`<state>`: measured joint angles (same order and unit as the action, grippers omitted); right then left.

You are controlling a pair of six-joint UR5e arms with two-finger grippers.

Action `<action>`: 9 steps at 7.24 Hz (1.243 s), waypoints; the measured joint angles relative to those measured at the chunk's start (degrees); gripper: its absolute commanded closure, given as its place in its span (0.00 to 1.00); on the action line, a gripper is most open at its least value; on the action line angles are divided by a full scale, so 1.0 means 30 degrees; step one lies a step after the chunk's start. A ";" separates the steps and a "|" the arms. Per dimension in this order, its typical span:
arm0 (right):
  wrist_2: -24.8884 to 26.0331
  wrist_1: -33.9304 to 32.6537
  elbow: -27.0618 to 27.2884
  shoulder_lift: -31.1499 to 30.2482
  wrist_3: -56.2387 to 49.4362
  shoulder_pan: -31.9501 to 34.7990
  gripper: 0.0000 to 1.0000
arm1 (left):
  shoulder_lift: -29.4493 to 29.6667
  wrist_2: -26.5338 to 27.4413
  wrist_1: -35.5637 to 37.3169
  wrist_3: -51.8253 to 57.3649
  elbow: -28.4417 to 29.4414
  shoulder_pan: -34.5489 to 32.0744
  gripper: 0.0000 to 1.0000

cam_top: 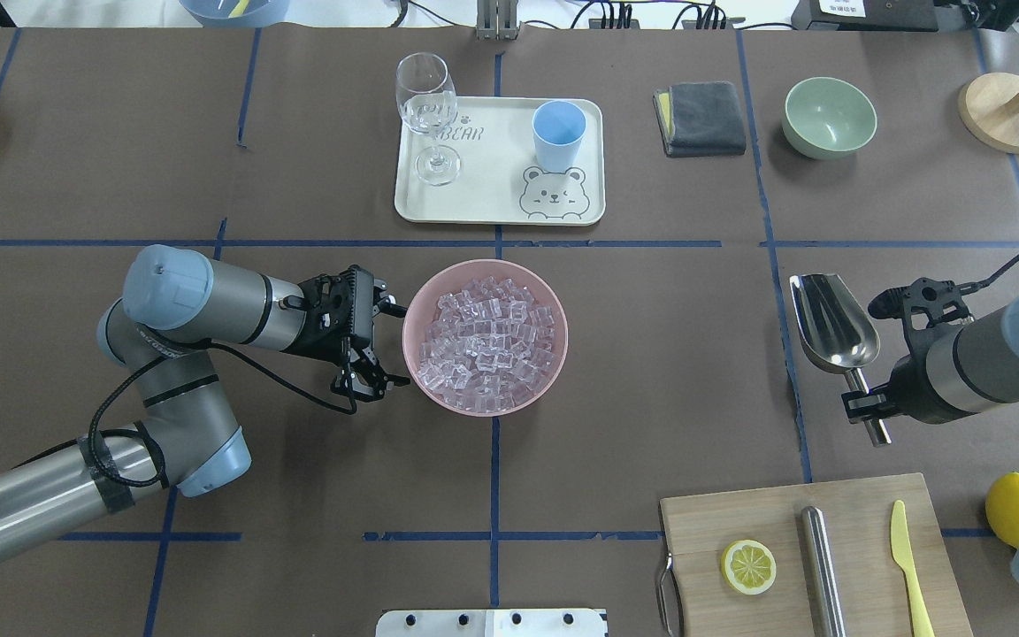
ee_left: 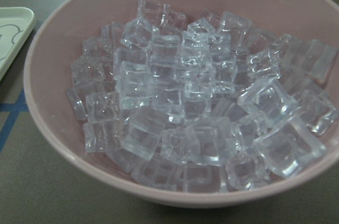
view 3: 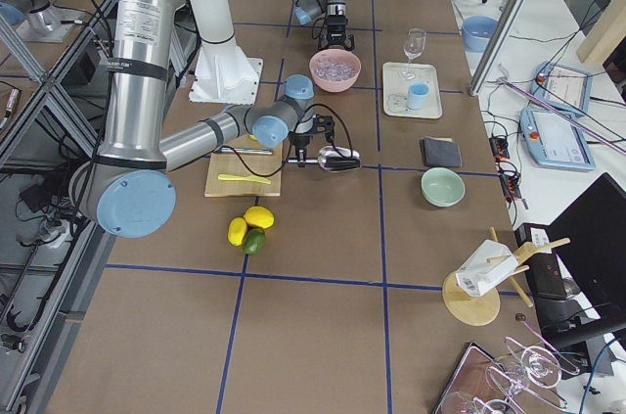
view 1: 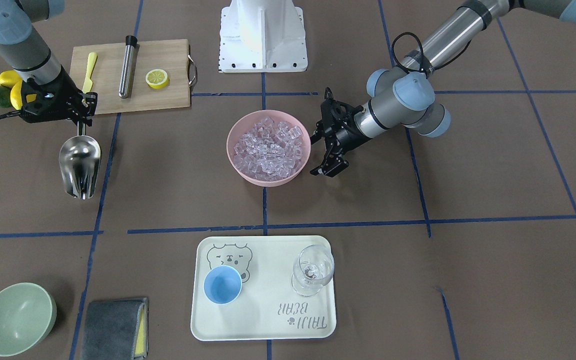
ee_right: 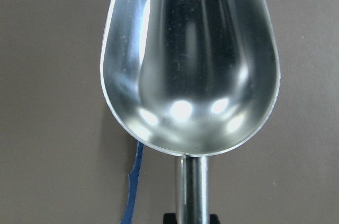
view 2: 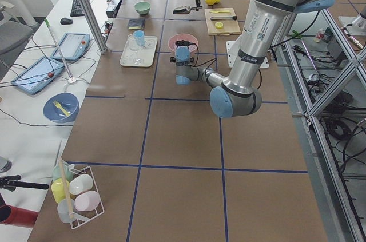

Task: Put ice in cup with scoop
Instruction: 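Lift the scoop off the table with the right gripper, then carry the scoop over the pink bowl with the right gripper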

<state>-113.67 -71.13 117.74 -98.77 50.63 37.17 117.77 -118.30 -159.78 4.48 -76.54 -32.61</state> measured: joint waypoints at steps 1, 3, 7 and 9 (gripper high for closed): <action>0.0071 -0.0103 0.0141 0.0088 -0.3021 0.0208 1.00 | 0.0000 -0.0001 0.0000 0.0000 -0.0004 0.0001 0.00; -0.0063 -0.0658 0.0319 0.0636 -0.9259 0.1226 1.00 | 0.0000 -0.0001 0.0000 0.0000 -0.0005 0.0001 0.00; -0.1896 -0.5255 0.1444 0.3494 -1.3278 0.3363 1.00 | -0.0007 -0.0001 -0.0093 -0.0007 -0.0006 0.0001 0.00; -0.1985 -0.5699 0.2293 0.3833 -1.4025 0.2754 1.00 | -0.0001 -0.0001 -0.0139 -0.0026 -0.0005 -0.0003 0.00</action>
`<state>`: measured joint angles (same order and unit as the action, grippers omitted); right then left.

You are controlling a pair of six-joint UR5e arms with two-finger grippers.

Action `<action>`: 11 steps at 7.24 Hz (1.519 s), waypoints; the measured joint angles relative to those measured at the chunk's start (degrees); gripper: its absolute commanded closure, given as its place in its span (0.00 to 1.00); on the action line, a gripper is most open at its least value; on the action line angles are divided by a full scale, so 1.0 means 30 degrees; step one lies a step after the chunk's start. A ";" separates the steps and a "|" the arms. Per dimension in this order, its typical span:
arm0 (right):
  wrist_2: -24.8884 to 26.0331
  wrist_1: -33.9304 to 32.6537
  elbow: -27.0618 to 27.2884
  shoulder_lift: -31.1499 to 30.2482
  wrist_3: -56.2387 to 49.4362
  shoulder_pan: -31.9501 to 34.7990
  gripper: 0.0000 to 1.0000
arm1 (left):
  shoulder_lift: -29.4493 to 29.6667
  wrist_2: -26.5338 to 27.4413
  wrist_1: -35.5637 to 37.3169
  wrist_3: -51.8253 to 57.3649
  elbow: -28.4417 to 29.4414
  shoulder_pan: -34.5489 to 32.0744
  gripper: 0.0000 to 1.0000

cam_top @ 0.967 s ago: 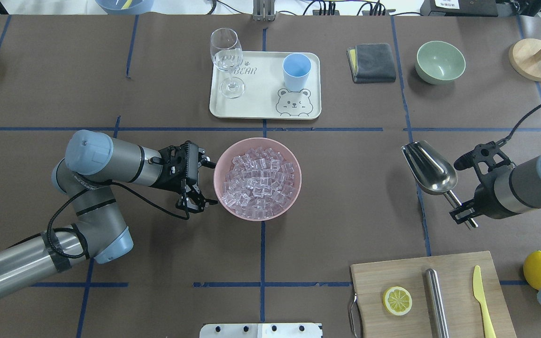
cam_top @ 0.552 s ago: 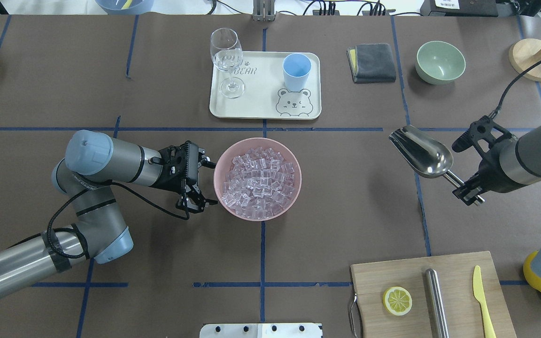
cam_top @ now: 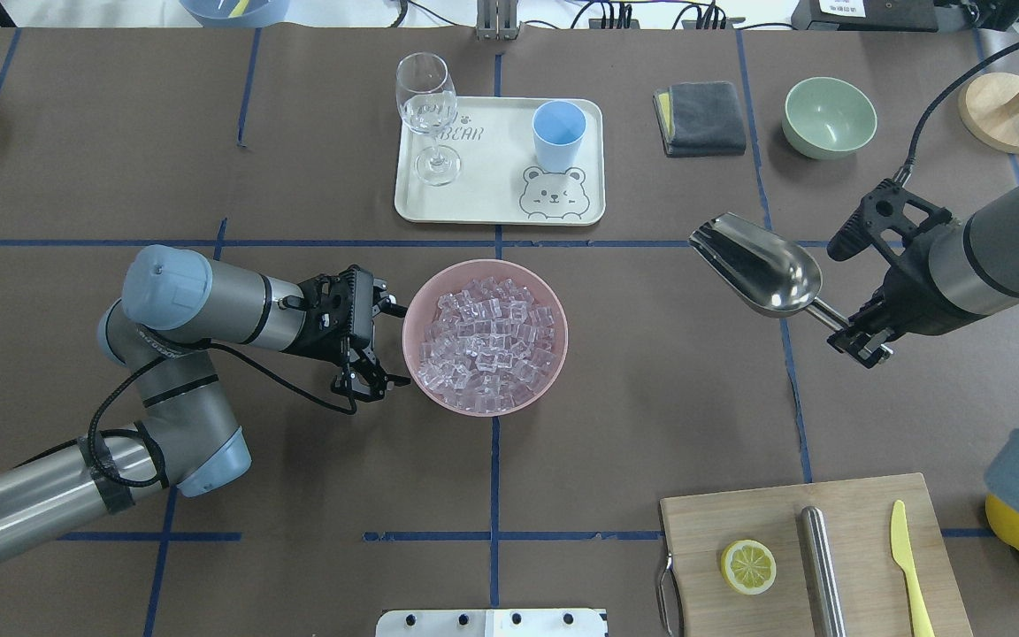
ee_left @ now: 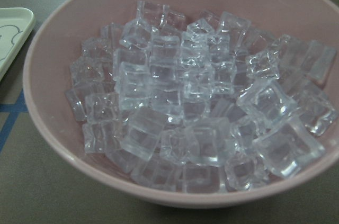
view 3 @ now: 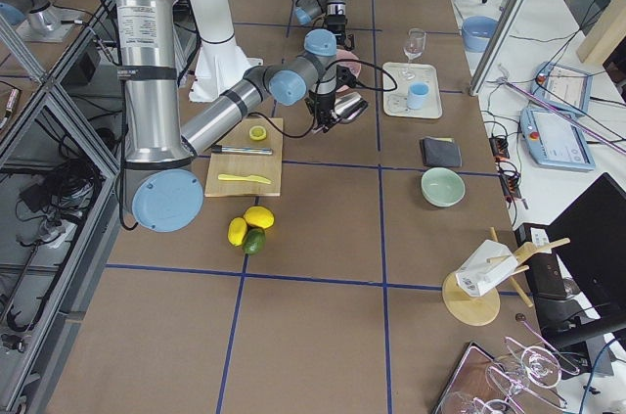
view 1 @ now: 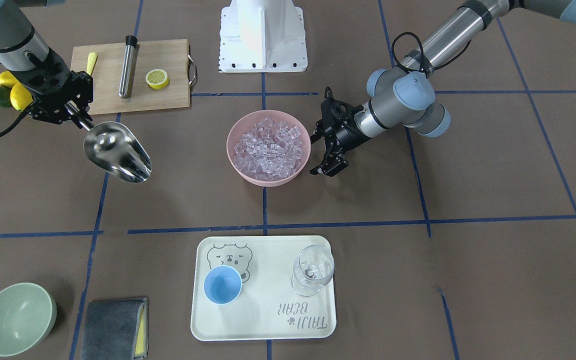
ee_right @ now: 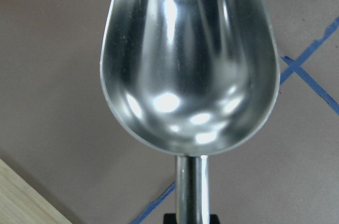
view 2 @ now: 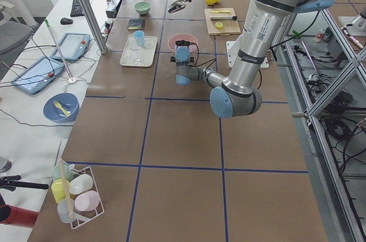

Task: Put ice in cup with scoop
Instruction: 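Carry the scoop over the pink bowl with the right gripper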

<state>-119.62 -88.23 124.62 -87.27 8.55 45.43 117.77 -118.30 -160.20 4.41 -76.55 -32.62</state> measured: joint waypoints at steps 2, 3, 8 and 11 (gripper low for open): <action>0.0628 -0.2020 0.1103 0.0718 -0.1358 -0.1070 1.00 | 0.0001 0.0000 -0.0059 -0.0024 0.0000 -0.0021 0.00; 0.1406 -0.4935 0.1923 0.1916 -0.1840 -0.1745 1.00 | 0.0001 0.0000 -0.0162 -0.0113 0.0000 -0.0023 0.00; 0.5302 -1.9632 -0.0568 1.3131 -0.2549 -0.5168 1.00 | 0.0002 0.0000 -0.0270 -0.0317 -0.0028 -0.0013 0.00; 0.5389 -2.2127 -0.6714 1.8002 -0.3599 -0.5610 1.00 | 0.0001 0.0000 -0.0272 -0.0406 -0.0013 -0.0015 0.00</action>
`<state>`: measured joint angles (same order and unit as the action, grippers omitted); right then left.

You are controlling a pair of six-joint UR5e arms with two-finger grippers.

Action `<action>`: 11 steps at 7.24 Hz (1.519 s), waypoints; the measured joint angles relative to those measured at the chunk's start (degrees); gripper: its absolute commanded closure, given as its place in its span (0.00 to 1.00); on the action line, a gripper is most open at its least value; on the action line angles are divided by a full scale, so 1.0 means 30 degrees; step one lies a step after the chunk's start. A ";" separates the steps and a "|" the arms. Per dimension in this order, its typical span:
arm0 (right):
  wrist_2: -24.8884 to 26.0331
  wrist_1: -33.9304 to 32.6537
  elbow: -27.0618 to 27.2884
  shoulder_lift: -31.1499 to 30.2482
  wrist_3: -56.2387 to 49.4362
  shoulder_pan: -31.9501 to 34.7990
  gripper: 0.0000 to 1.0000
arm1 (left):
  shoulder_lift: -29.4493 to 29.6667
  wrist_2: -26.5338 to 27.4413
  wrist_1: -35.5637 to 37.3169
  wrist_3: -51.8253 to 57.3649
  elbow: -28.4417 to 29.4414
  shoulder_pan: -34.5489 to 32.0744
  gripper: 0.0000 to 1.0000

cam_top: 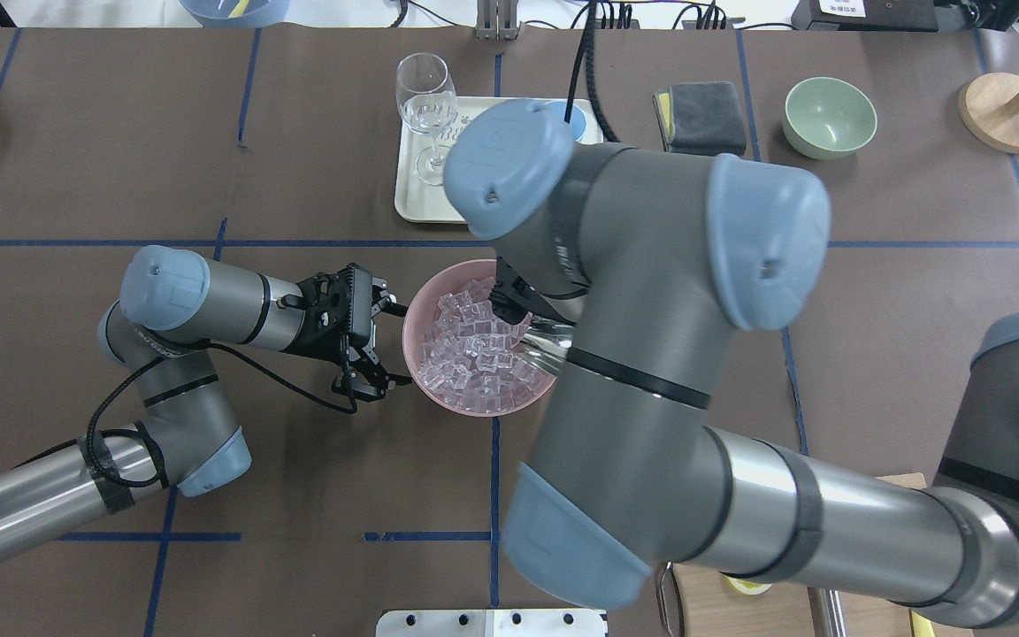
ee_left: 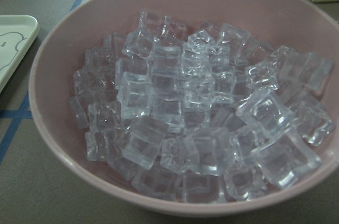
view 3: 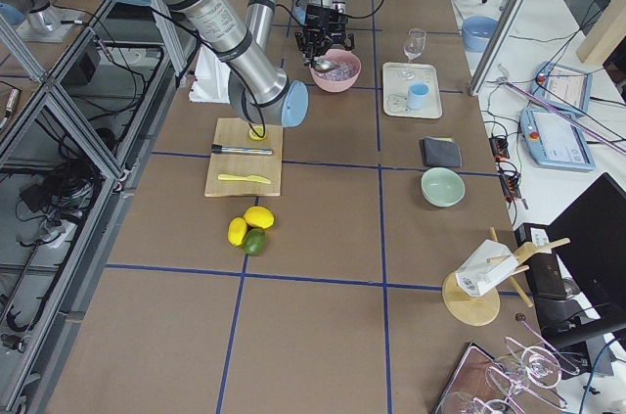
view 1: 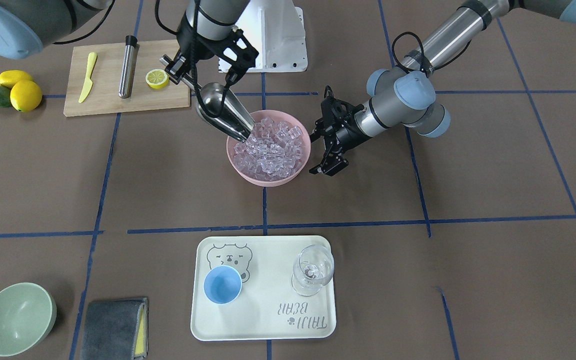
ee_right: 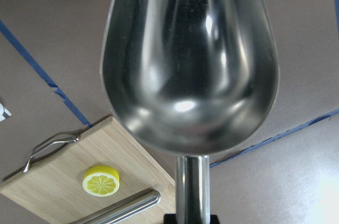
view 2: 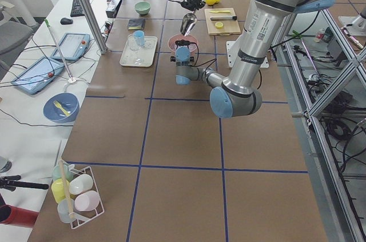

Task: Put ice in cup with scoop
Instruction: 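Carry the scoop over the pink bowl with the right gripper, then dig the scoop into the ice cubes and scoop some up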

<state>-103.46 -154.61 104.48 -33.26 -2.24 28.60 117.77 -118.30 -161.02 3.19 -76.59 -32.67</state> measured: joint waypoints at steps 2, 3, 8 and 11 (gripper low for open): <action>0.0056 -0.1148 -0.2248 0.1619 -0.0064 -0.0398 1.00 | 0.0000 0.0000 0.0000 -0.0026 0.0009 -0.0009 0.00; 0.0164 -0.1707 -0.2928 0.2099 -0.0071 -0.0582 1.00 | 0.0000 0.0000 0.0000 -0.0033 0.0011 -0.0004 0.00; 0.0909 -0.1937 -0.5959 0.3185 -0.0073 -0.1015 1.00 | 0.0019 0.0008 0.0000 -0.0070 0.0012 0.0019 0.00; 0.1179 -0.0496 -0.6754 0.3111 -0.0047 -0.1113 1.00 | 0.0039 0.0007 0.0000 -0.0122 0.0013 0.0019 0.00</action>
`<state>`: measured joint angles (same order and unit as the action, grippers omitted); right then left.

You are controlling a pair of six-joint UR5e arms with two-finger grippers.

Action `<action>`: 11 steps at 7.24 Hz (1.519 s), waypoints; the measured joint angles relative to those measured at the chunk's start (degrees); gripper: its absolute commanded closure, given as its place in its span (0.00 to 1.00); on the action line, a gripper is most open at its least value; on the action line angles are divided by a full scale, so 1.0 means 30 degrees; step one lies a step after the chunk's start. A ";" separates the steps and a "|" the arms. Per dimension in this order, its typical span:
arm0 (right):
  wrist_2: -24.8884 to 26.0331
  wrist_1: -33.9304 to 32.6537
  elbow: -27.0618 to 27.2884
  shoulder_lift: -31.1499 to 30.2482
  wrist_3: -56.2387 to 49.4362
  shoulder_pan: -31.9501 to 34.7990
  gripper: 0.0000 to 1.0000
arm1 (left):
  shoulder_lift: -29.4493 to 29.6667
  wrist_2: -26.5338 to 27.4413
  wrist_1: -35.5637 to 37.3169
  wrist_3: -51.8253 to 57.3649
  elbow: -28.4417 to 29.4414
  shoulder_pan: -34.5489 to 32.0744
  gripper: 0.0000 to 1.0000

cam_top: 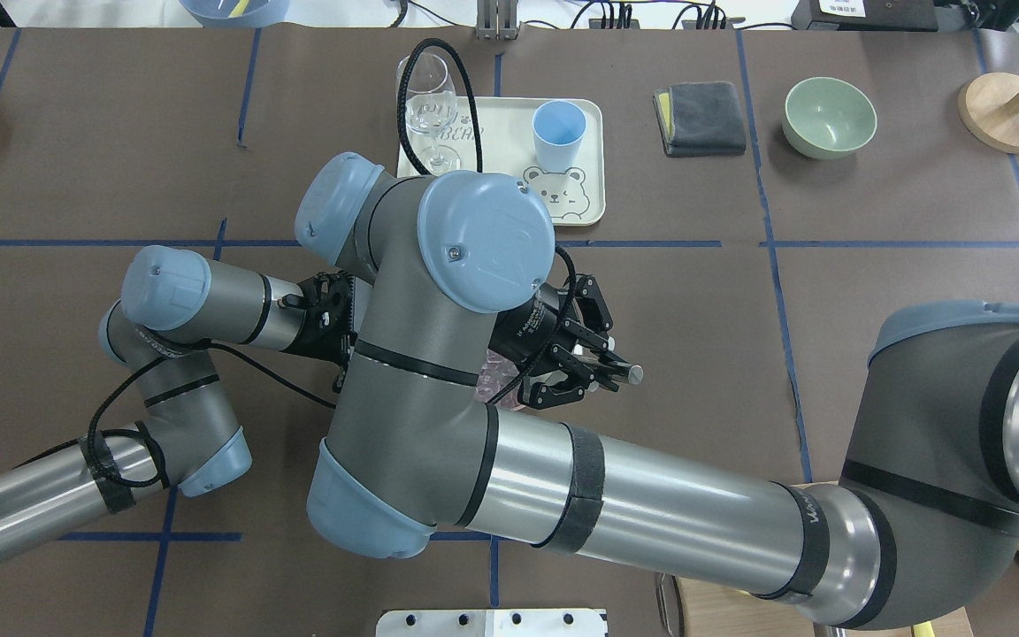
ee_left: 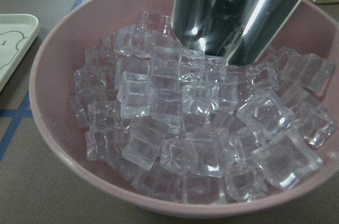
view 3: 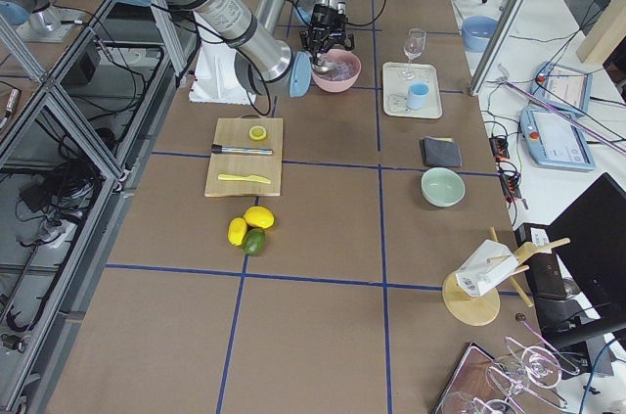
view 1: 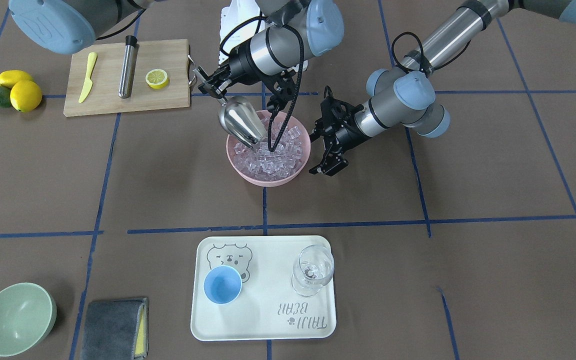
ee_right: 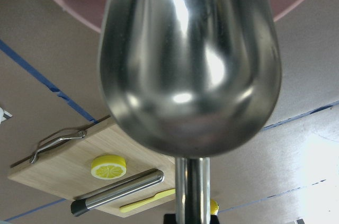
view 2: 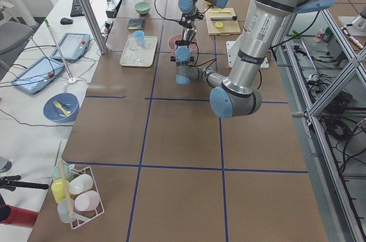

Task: Put ice in cup with scoop
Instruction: 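Dig the scoop into the ice cubes and scoop some up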

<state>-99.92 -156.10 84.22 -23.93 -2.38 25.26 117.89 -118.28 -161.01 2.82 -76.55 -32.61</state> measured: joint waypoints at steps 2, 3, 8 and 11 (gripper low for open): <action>0.0024 0.1015 -0.0133 -0.0121 0.0185 -0.0052 1.00 | 0.0055 0.0012 -0.0001 -0.0029 0.0000 0.0000 0.00; 0.0024 0.1545 -0.0137 -0.0245 0.0285 -0.0105 1.00 | 0.0067 0.0019 -0.0001 -0.0047 0.0000 0.0000 0.00; 0.0263 0.3941 0.0010 -0.1282 0.0756 -0.0294 1.00 | 0.0162 0.0023 0.0011 -0.0146 0.0000 0.0028 0.00; 0.0331 0.5575 0.0138 -0.1879 0.0855 -0.0305 1.00 | 0.0219 0.0021 0.0026 -0.0169 0.0000 0.0029 0.00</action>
<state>-98.93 -139.37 84.63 -29.57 0.18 24.35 118.55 -118.22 -160.94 2.32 -76.55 -32.52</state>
